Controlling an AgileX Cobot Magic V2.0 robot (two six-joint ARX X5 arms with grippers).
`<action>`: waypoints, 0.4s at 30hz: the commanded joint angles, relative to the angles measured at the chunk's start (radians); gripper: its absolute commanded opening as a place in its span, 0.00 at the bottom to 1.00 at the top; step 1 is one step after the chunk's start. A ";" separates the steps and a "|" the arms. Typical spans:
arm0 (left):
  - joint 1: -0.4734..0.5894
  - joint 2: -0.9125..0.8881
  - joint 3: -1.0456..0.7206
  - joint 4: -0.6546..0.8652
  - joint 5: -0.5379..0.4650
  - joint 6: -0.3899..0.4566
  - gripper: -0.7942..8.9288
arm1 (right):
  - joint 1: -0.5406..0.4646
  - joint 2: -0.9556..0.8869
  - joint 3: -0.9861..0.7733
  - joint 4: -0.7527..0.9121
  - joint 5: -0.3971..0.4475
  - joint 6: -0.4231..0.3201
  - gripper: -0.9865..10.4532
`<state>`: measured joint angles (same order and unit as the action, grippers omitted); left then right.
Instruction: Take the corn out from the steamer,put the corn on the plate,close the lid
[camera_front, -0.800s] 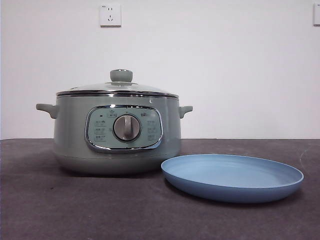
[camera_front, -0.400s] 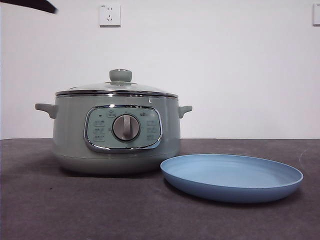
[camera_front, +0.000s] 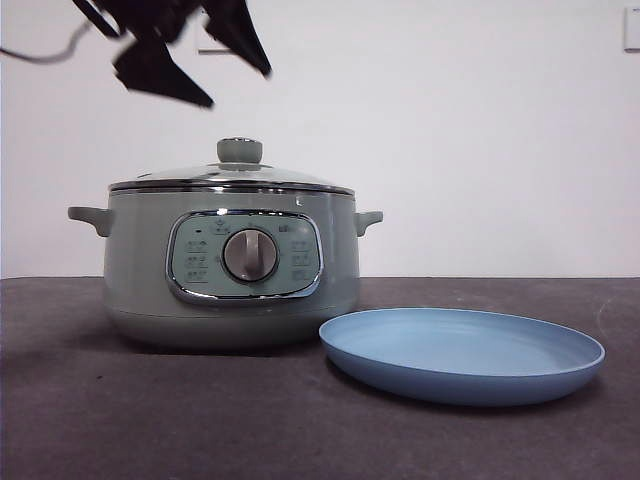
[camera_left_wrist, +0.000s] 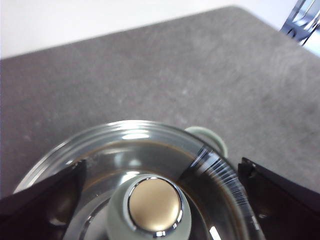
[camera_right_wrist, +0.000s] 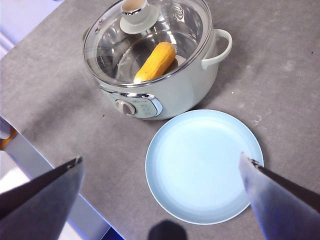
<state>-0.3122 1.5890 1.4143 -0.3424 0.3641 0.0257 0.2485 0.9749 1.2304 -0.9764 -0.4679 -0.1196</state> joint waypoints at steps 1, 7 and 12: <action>-0.017 0.043 0.000 0.029 -0.042 0.006 0.66 | 0.002 0.000 0.003 0.002 0.003 -0.001 0.63; -0.041 0.100 0.000 0.038 -0.120 0.040 0.66 | 0.002 0.000 0.003 0.002 0.003 -0.001 0.63; -0.049 0.123 0.000 0.019 -0.135 0.040 0.66 | 0.002 0.000 0.003 0.003 0.006 -0.001 0.63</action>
<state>-0.3557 1.7008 1.4143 -0.3252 0.2348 0.0525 0.2485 0.9749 1.2304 -0.9764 -0.4648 -0.1200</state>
